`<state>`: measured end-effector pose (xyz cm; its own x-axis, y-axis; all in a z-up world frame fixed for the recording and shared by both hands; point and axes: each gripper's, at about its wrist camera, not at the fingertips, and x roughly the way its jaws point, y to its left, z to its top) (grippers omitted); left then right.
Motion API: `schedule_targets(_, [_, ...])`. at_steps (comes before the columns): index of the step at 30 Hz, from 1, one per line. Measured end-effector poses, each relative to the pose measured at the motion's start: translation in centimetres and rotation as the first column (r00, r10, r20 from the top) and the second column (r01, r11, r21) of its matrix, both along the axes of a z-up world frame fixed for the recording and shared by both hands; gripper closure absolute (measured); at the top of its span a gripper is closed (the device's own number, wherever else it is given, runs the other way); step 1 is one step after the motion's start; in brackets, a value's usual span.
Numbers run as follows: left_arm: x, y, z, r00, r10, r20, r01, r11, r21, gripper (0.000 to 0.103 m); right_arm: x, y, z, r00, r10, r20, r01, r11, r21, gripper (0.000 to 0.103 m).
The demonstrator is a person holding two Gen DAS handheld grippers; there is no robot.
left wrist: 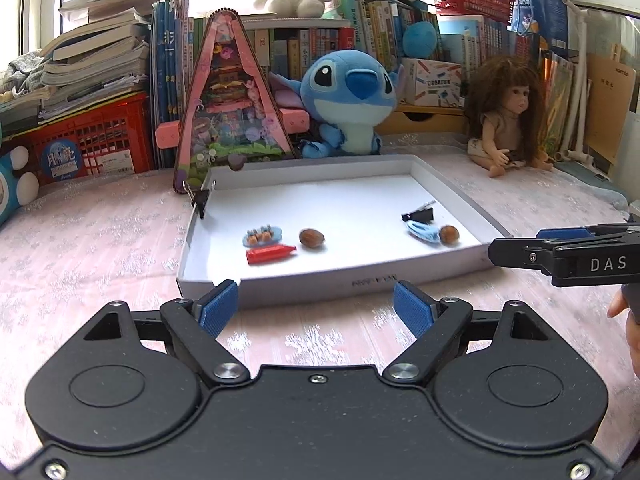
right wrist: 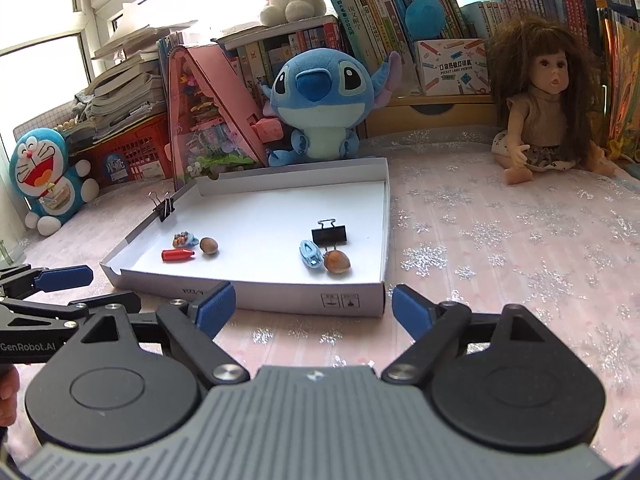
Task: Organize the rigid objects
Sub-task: 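Withdraw both tools from the tray toward the black round lids, then grasp a black round lid with the left tool while the right tool grasps another black lid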
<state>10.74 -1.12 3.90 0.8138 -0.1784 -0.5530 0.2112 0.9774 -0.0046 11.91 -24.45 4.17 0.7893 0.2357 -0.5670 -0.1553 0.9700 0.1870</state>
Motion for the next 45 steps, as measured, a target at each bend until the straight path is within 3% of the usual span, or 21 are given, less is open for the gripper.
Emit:
schedule_targets(4, [-1.2,0.2,-0.3,1.0,0.001,0.002,-0.001,1.0,-0.003,0.019,-1.2,-0.1,-0.3,1.0,0.009,0.018,-0.009,1.0,-0.016,0.007])
schedule_targets(19, [-6.0,1.1,-2.0,0.999,-0.013,0.03,0.013,1.0,0.002,0.019,-5.6,1.6,-2.0,0.993,0.069,0.09,-0.052,0.982,-0.183,0.005])
schedule_targets(26, [-7.5,1.4,-3.6,0.999,0.034,0.039,-0.032,0.998,-0.054,0.018,-7.1,2.8,-2.6,0.99,0.073,0.117,-0.048,0.978,-0.205,0.001])
schedule_targets(30, [-7.9,1.3,-4.2,0.997,0.051,0.053,-0.049,0.998,-0.044,0.018,-7.3,3.4,-3.2,0.99,0.077,0.122,-0.045,0.968,-0.245,0.001])
schedule_targets(37, [-7.6,1.5,-5.4,0.998,0.065,0.016,-0.064,0.996,-0.061,0.021,-7.3,3.8,-3.6,0.991,0.083,0.109,-0.053,0.967,-0.25,0.001])
schedule_targets(45, [-7.8,1.7,-5.8,0.997,0.074,0.029,-0.072,0.995,-0.076,0.023,-7.4,4.0,-3.7,0.989,0.094,0.111,-0.062,0.964,-0.26,0.001])
